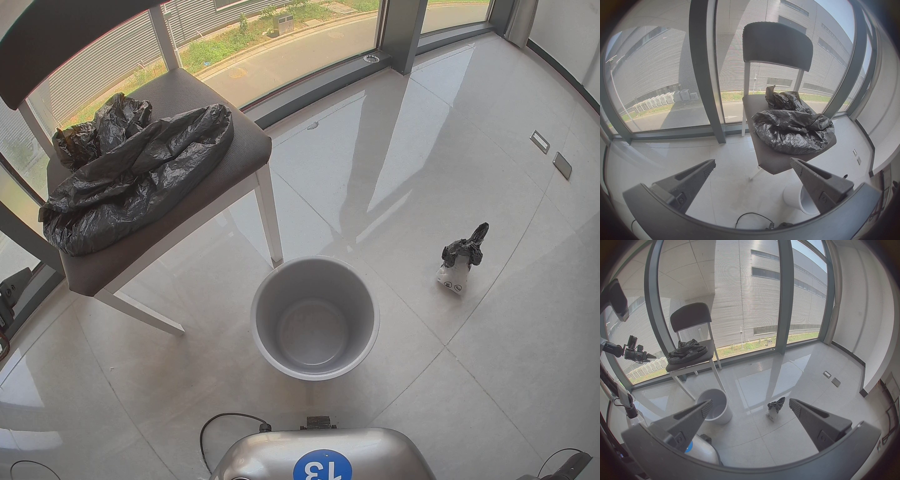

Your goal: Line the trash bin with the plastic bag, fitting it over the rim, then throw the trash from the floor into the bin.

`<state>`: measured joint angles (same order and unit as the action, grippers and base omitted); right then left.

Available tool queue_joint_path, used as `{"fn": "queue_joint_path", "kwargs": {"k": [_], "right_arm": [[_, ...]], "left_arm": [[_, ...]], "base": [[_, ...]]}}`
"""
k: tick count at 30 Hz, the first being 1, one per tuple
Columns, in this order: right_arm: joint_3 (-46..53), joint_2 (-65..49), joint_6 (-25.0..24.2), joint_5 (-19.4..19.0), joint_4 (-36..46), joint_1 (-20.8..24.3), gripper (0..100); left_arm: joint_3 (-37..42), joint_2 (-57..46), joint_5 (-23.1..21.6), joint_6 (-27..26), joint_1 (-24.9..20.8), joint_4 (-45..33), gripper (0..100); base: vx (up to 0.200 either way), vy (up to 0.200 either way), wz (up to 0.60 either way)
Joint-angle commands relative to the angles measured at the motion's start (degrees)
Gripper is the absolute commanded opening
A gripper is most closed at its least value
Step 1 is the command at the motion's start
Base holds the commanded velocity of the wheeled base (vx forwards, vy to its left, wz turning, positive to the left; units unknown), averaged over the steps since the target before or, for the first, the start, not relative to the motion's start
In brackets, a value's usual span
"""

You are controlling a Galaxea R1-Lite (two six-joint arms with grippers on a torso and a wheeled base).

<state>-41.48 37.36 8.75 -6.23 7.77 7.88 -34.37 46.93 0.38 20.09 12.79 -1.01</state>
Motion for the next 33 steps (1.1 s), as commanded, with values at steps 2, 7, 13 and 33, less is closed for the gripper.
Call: {"fn": "queue_joint_path", "kwargs": {"k": [2, 7, 13, 33], "right_arm": [[0.2, 0.3, 0.2, -0.1, 0.0, 0.0, 100], [0.3, 0.3, 0.4, -0.3, -0.1, 0.1, 100], [0.2, 0.5, 0.4, -1.8, -0.1, 0.5, 100], [0.2, 2.4, 1.2, -2.1, -0.3, 2.1, 100]], "left_arm": [[0.2, 1.8, 2.1, 0.4, 0.2, 0.2, 100], [-0.1, 5.5, 3.4, 4.6, -0.6, 2.2, 100], [-0.6, 10.6, 5.8, 11.9, -0.7, 8.0, 100], [0.6, 13.9, 6.4, 16.5, -7.6, 15.7, 100]], "base": [[0.0, 0.0, 0.0], [0.0, 0.0, 0.0], [0.0, 0.0, 0.0], [0.0, 0.0, 0.0]]}}
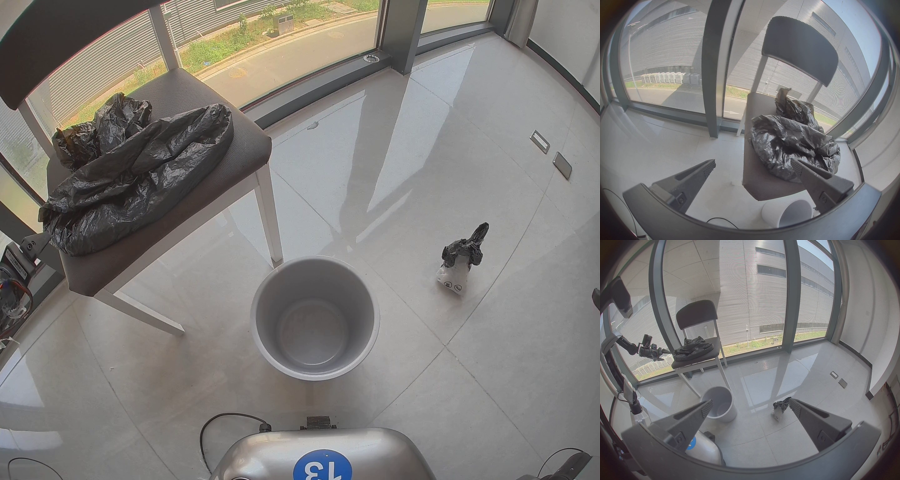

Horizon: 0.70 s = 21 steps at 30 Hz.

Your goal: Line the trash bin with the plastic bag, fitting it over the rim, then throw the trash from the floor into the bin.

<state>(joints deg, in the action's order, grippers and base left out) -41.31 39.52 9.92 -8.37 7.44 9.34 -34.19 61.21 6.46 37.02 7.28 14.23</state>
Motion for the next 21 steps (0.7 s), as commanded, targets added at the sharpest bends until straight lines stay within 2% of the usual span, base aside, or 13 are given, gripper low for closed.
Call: {"fn": "queue_joint_path", "kwargs": {"k": [1, 6, 9, 11, 13, 16, 21], "right_arm": [[0.0, 0.1, 0.0, 0.1, 0.0, 0.7, 100], [-0.2, 0.2, 0.1, 0.0, -0.1, 0.7, 100], [-0.3, 0.2, 0.5, 0.0, -0.1, 1.2, 100], [-0.2, 0.2, 0.7, 0.0, -0.1, 2.0, 100], [-0.2, 0.2, 0.7, 0.0, -0.1, 2.4, 100], [-0.3, 0.6, 0.8, 0.0, -0.1, 2.8, 100], [-0.6, 0.9, 1.1, 0.0, -0.1, 3.8, 100]], "left_arm": [[0.4, -1.3, 0.7, -1.4, -2.9, 1.2, 100], [0.9, -1.4, 0.8, -5.4, -3.4, 2.6, 100], [1.5, -0.7, 1.4, -7.6, -4.7, 2.7, 100], [2.0, 0.1, 1.8, -9.9, -7.3, 3.9, 100], [2.1, 1.1, 1.8, -10.0, -7.3, 5.4, 100], [1.2, 4.4, 3.5, -8.7, -6.9, 7.5, 100], [-2.5, 8.2, 5.8, -2.0, -6.4, 8.4, 100]], "base": [[0.0, 0.0, 0.0], [0.0, 0.0, 0.0], [0.0, 0.0, 0.0], [0.0, 0.0, 0.0], [0.0, 0.0, 0.0], [0.0, 0.0, 0.0], [0.0, 0.0, 0.0]]}}
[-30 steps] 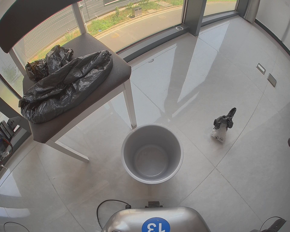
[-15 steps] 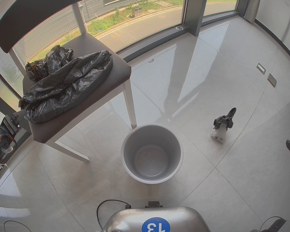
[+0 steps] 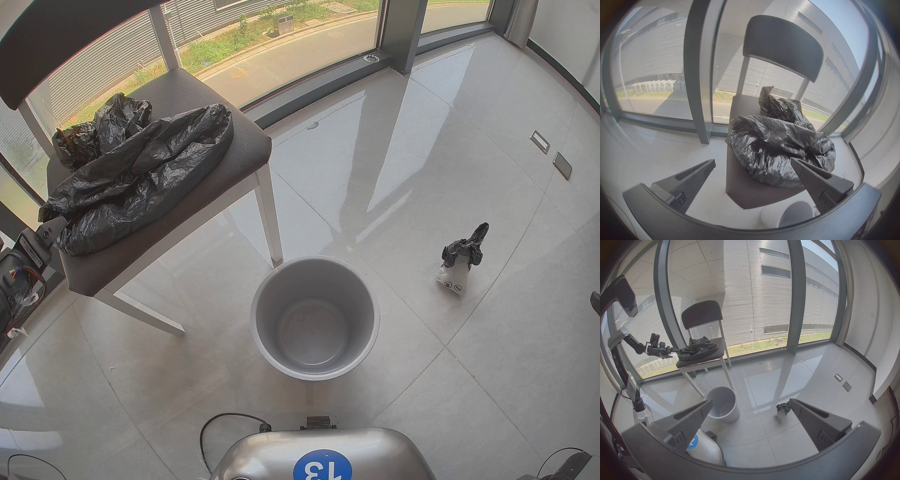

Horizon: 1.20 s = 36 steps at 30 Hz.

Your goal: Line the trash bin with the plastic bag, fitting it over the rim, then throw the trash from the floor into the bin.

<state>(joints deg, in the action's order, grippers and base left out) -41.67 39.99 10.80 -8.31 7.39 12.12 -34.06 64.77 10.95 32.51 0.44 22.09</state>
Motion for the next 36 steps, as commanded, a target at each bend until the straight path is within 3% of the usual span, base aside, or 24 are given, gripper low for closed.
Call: {"fn": "queue_joint_path", "kwargs": {"k": [1, 7, 31, 32, 36], "right_arm": [[-0.3, 0.6, 0.2, 0.0, -0.1, 1.0, 100], [-0.3, 1.4, 0.2, -0.1, -0.2, 1.2, 100], [-1.0, 3.7, 0.2, 0.1, -1.3, 1.1, 100], [-1.0, 3.8, 0.2, 0.1, -1.3, 1.1, 100], [-1.0, 4.3, 0.2, 0.1, -1.8, 1.2, 100]], "left_arm": [[-2.9, 5.2, 1.4, 2.5, 0.8, 0.5, 100], [-3.9, 7.8, 1.6, 3.9, 3.8, 1.1, 100], [-8.0, 13.9, 2.3, 6.0, 3.7, 1.6, 100], [-8.0, 13.9, 2.4, 6.1, 3.7, 1.6, 0], [-7.8, 13.8, 2.9, 5.9, 3.7, 1.5, 0]], "base": [[0.0, 0.0, 0.0], [0.0, 0.0, 0.0], [0.0, 0.0, 0.0], [0.0, 0.0, 0.0], [0.0, 0.0, 0.0]]}}
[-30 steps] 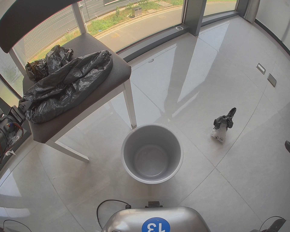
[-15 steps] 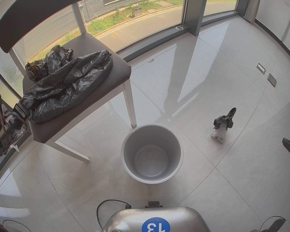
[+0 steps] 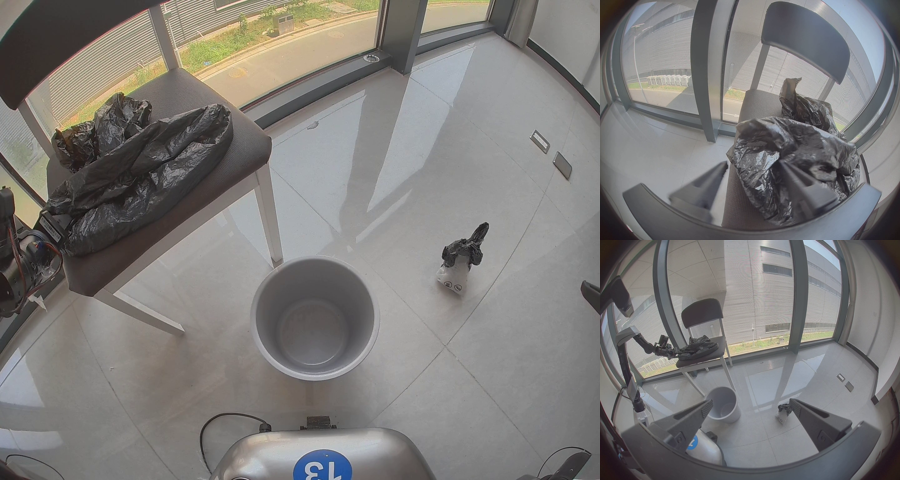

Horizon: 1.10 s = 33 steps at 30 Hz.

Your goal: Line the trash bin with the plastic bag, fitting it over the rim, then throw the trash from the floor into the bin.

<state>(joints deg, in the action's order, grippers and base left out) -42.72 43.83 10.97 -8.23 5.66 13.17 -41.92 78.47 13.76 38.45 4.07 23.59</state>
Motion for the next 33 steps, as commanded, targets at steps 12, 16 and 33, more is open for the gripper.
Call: {"fn": "queue_joint_path", "kwargs": {"k": [12, 16, 33], "right_arm": [[0.1, 1.0, 0.0, 0.0, -1.3, 0.0, 100], [0.2, 1.0, 0.0, 0.0, -1.3, 0.0, 100], [1.6, 2.6, 0.1, 0.1, -1.2, 0.0, 100]], "left_arm": [[1.0, -3.1, 0.1, 0.0, -0.2, 0.0, 0], [1.3, -6.4, 0.1, -0.1, -0.7, 0.0, 0], [18.5, -32.6, -5.8, -21.8, -10.8, -1.4, 0]], "base": [[0.0, 0.0, 0.0], [0.0, 0.0, 0.0], [0.0, 0.0, 0.0]]}}
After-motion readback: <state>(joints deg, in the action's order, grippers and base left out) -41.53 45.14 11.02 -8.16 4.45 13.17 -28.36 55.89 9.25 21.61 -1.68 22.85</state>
